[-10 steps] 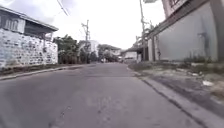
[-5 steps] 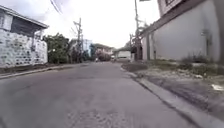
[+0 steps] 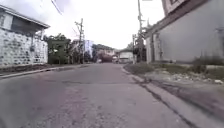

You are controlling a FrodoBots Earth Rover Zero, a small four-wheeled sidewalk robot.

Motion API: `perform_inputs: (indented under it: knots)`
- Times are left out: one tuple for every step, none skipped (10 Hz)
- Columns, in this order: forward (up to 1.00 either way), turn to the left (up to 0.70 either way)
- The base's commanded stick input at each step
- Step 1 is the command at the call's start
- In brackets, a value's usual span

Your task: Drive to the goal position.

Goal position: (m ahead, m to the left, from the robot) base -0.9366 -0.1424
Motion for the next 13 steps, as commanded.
perform_inputs:
  knots:
    - [1.0,0.06]
    - [1.0,0.06]
    - [1.0,0.06]
    - [1.0,0.06]
    - [1.0,0.06]
    - [1.0,0.02]
    - [1.0,-0.16]
    - [1.0,-0.34]
    - [1.0,-0.34]
    - [1.0,-0.34]
    - [1.0,-0.34]
    - [1.0,0.06]
    - [1.0,0.06]
